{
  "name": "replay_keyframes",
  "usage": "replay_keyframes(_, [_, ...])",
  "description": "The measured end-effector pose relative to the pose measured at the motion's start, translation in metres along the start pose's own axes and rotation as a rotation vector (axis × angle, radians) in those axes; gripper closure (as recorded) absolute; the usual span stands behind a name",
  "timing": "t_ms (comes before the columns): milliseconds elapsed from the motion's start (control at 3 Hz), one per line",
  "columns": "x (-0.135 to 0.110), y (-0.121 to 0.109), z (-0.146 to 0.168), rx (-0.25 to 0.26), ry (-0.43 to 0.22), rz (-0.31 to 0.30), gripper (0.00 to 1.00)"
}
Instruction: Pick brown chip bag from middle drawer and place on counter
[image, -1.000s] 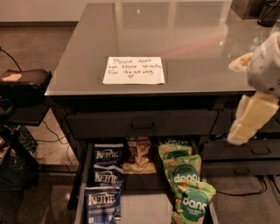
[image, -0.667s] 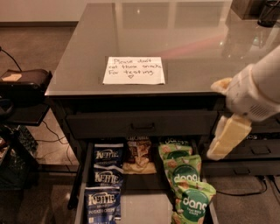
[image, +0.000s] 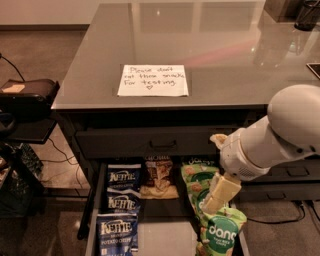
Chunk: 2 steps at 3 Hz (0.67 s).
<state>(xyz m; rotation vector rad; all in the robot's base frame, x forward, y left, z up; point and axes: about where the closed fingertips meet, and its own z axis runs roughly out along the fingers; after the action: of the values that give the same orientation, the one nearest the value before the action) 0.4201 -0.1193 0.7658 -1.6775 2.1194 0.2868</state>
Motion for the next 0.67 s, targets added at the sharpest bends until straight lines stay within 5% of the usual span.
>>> replay_keyframes(667, [0.009, -0.001, 0.025, 0.031, 0.012, 0.024, 0.0])
